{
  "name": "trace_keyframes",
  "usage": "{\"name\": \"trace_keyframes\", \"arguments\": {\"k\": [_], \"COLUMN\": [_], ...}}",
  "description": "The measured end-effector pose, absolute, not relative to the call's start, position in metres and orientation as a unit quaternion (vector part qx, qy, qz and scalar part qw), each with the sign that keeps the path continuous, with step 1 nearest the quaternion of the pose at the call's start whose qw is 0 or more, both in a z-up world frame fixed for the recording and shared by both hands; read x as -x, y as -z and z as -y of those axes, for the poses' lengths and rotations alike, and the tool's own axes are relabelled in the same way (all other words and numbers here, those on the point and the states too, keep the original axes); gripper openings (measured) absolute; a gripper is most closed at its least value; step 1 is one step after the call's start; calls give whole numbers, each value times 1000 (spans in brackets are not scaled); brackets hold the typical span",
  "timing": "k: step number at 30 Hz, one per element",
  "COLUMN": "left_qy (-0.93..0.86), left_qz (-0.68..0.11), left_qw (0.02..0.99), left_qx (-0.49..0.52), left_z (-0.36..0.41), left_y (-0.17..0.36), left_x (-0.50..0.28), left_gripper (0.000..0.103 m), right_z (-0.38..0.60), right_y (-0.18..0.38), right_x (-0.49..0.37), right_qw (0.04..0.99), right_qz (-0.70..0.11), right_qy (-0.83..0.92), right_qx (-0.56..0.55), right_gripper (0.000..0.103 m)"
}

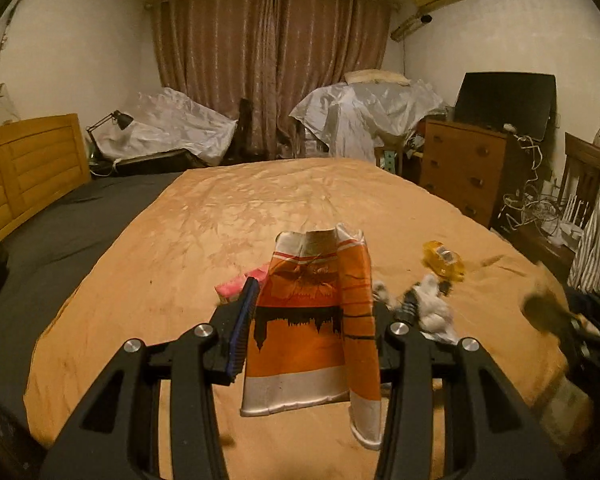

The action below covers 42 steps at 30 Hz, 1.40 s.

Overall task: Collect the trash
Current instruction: 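Carry wrapper and sponge to the white bucket and open both tools over it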

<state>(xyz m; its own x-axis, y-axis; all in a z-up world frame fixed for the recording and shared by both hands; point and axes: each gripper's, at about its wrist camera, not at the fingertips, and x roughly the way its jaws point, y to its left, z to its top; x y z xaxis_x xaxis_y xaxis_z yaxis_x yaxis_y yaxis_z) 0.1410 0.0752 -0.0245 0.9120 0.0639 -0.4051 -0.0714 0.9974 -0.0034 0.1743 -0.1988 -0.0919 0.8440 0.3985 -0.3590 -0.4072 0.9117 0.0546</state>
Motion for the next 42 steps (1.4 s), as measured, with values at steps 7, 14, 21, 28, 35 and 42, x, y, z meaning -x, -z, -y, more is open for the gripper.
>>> {"name": "trace_keyframes", "arguments": {"k": [7,14,21,28,35,42], "left_qy": [-27,-15,-23,-11,36,117], "left_qz": [-185,-177,-163,-168,-171,-193], "left_qw": [982,984,986,986,985,974], "left_qx": [20,19,15,9,5,-5], "left_z": [-36,-13,-6,4,38,110], "left_y": [24,22,16,13,3,1], "left_x": [-100,-84,-79,-79,-93,-111], "left_gripper": [42,42,42,42,42,42], "right_z": [210,229,241,246,283,368], "right_y": [75,66,59,49,28,6], "right_x": [-131,-94,-76,-73,-73,-65], "right_qw": [969,973,976,977,980,985], "right_qz": [-151,-143,-140,-138,-144,-157], "right_qy": [-196,-179,-166,-162,-138,-73], "right_qx": [10,1,-6,-3,-1,-3], "right_gripper": [43,43,43,43,43,43]}}
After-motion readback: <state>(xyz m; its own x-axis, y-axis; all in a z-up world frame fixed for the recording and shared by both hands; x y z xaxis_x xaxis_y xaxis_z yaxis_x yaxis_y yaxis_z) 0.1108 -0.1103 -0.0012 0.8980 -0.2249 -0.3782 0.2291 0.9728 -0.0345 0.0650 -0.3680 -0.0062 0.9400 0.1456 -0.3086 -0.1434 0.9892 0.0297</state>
